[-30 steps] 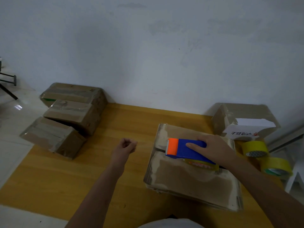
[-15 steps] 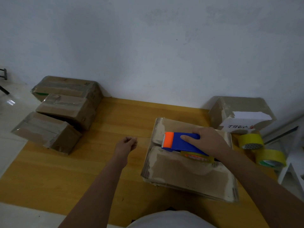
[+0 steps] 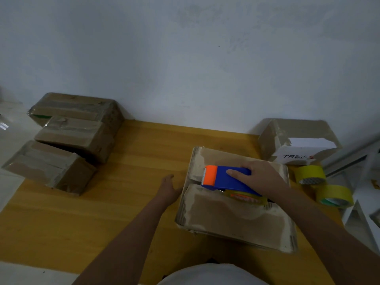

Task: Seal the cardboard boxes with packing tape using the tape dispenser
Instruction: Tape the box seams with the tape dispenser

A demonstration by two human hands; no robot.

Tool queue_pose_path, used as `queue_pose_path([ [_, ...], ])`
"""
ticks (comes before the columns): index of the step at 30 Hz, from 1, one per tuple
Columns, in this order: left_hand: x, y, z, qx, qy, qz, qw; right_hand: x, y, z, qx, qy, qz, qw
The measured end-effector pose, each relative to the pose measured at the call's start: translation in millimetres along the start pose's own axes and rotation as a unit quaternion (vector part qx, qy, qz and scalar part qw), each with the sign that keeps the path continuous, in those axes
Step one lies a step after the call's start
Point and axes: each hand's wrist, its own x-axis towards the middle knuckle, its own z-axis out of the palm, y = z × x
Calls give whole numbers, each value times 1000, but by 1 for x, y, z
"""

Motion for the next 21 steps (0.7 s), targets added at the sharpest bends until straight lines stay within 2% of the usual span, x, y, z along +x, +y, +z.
queue_pose_path([
  [3, -2, 7, -17, 61, 38, 54, 996, 0, 1, 0, 0, 1, 0, 1000],
  [5, -9, 15, -26, 45, 69, 143, 986, 1, 1, 1, 1, 3, 1, 1000],
  [8, -10, 30, -37, 96, 84, 260, 957, 2, 1, 2, -5, -5, 7, 1000],
  [13, 16, 88, -33, 211, 24, 348, 913, 1, 1, 1, 12, 0, 3, 1000],
  [15, 32, 114, -27, 268, -24, 359, 894, 1, -1, 0, 9, 0, 0, 1000],
  [18, 52, 143, -20, 310, -116, 315, 889, 2, -4, -4, 4, -9, -2, 1000],
  [21, 57, 152, -21, 328, -157, 289, 885, -1, -5, -5, -6, -29, 6, 1000],
])
